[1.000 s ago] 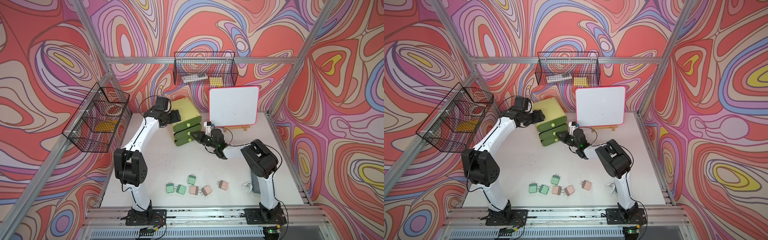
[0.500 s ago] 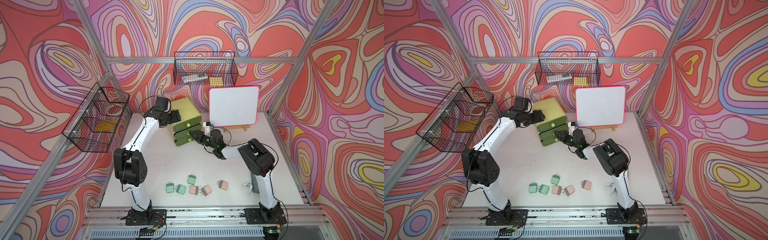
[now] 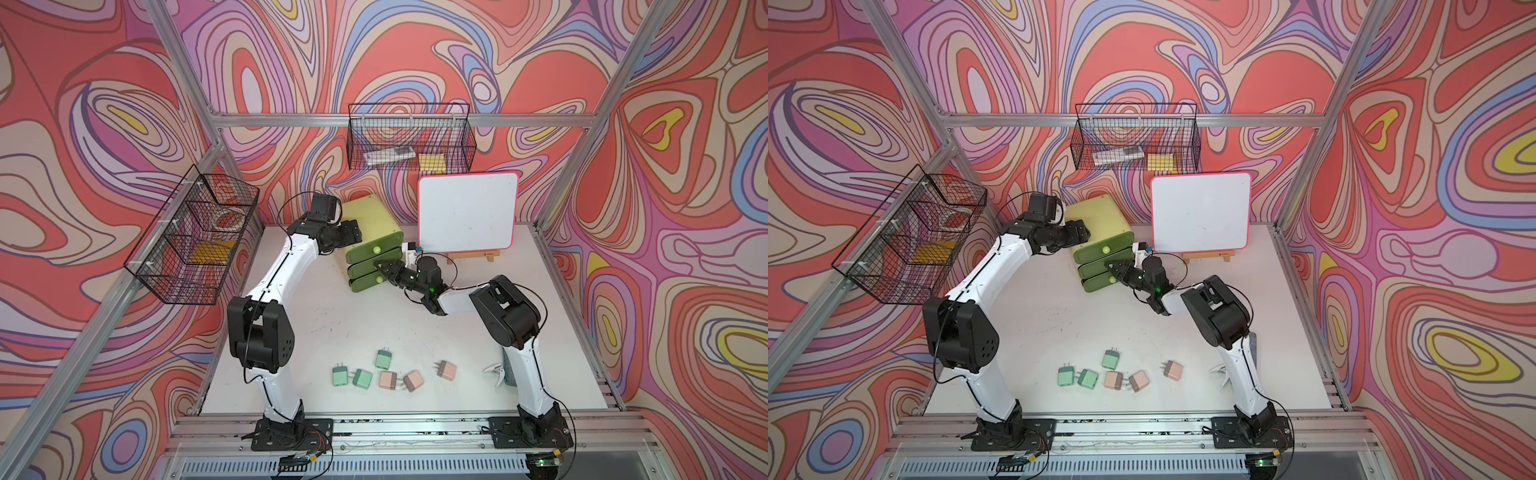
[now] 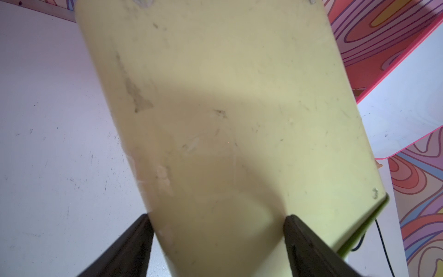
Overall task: Place the plugs into the drawer by color
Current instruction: Open the drawer in the storage box.
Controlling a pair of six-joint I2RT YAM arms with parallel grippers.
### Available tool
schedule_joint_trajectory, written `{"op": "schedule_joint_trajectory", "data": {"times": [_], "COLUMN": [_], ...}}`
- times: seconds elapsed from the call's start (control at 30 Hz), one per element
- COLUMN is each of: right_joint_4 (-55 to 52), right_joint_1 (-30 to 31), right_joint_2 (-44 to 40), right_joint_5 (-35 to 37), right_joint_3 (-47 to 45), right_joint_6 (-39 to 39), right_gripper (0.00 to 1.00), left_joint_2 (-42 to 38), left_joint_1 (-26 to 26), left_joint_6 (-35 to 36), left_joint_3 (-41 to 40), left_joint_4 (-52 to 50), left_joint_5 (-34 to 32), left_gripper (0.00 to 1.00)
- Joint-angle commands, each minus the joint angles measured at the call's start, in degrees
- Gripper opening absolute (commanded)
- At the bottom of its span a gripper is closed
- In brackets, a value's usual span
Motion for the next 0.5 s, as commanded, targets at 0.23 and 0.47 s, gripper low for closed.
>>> {"op": "schedule_joint_trajectory", "data": {"times": [0.23,0.47], "right_joint_4": [-0.6,-4.62], "right_joint_1": [0.27,0.88], "right_joint_2": [0.76,-4.71], "right_joint_5": [-0.1,1.7], "right_joint_3": [0.84,-2.28], "right_joint_6": [-0.69,-4.86], "right_gripper": [0.18,0.11], "left_joint_2": [1.73,1.46], "left_joint_1": [0.61,0.83], "left_joint_6": [0.97,1.15], "left_joint_3": [-2.47,-2.5], "left_joint_4": [-6.07,-6.13], "left_joint_5": [-2.74,-2.74], "left_gripper": [0.84,0.84]}}
